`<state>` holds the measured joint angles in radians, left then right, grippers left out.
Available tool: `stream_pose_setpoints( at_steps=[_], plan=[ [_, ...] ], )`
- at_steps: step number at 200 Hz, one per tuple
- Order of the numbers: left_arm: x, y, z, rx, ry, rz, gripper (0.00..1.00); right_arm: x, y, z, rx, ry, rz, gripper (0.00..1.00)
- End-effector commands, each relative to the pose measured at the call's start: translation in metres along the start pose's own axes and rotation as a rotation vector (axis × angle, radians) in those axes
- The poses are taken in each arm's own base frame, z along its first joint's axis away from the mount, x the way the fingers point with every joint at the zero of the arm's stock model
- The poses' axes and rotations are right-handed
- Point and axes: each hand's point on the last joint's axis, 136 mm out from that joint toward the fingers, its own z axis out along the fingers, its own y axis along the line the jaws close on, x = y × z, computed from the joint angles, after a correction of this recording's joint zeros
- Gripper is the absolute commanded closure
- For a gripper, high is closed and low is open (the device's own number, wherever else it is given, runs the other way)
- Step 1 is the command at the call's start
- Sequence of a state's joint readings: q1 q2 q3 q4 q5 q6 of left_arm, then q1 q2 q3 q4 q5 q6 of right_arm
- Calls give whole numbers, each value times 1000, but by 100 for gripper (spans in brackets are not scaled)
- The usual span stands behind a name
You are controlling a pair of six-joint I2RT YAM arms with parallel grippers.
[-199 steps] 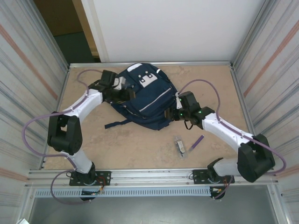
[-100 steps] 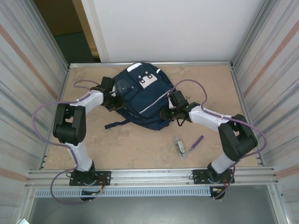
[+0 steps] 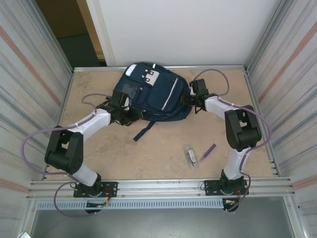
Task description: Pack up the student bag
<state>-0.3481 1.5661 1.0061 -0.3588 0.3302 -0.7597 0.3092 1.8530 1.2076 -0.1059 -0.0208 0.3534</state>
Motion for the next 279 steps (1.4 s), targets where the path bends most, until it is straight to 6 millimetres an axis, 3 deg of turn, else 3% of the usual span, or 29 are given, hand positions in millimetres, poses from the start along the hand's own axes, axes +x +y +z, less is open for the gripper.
stream_pose_setpoints(
  at_steps=[1, 25, 48, 69, 88, 103, 117, 132, 154, 183, 196, 218, 239, 263, 279],
  plan=[
    [-38, 16, -19, -20, -97, -82, 56, -10, 5, -37, 9, -37, 35, 52],
    [-71, 19, -12, 9, -127, -96, 51, 14, 36, -61, -56, -23, -6, 51],
    [-100, 20, -3, -21, -183, -77, 47, 43, 84, -75, -152, -11, -40, 50],
    [-118, 19, 13, -20, -200, -83, 46, 59, 119, -77, -195, -31, -71, 50],
    [-126, 27, 30, -33, -214, -126, 47, 64, 135, -70, -165, -68, -106, 50],
    [-131, 33, 42, -41, -227, -151, 53, 69, 141, -59, -148, -63, -116, 50],
    [-134, 39, 50, -60, -239, -162, 68, 75, 139, -46, -122, -40, -110, 50],
    [-129, 41, 55, -67, -232, -169, 86, 80, 134, -35, -94, -28, -111, 49],
    [-110, 26, 45, -50, -217, -123, 100, 81, 116, -22, -48, 10, -118, 49],
    [-84, 2, 24, -3, -192, -61, 100, 73, 75, 2, -7, 75, -80, 49],
    [-72, -7, 17, 32, -164, -59, 100, 69, 67, 5, -36, 105, -79, 50],
    [-53, -17, 9, 65, -148, -58, 100, 55, 84, -16, -150, 100, -143, 50],
    [-39, -25, 4, 102, -140, -93, 100, 47, 90, -50, -87, 83, -172, 48],
    [-28, -39, 5, 139, -98, -92, 100, 65, 112, -83, -74, 59, -176, 46],
    [-26, -45, 2, 156, -90, -99, 100, 85, 125, -92, -82, 56, -138, 46]
  ],
)
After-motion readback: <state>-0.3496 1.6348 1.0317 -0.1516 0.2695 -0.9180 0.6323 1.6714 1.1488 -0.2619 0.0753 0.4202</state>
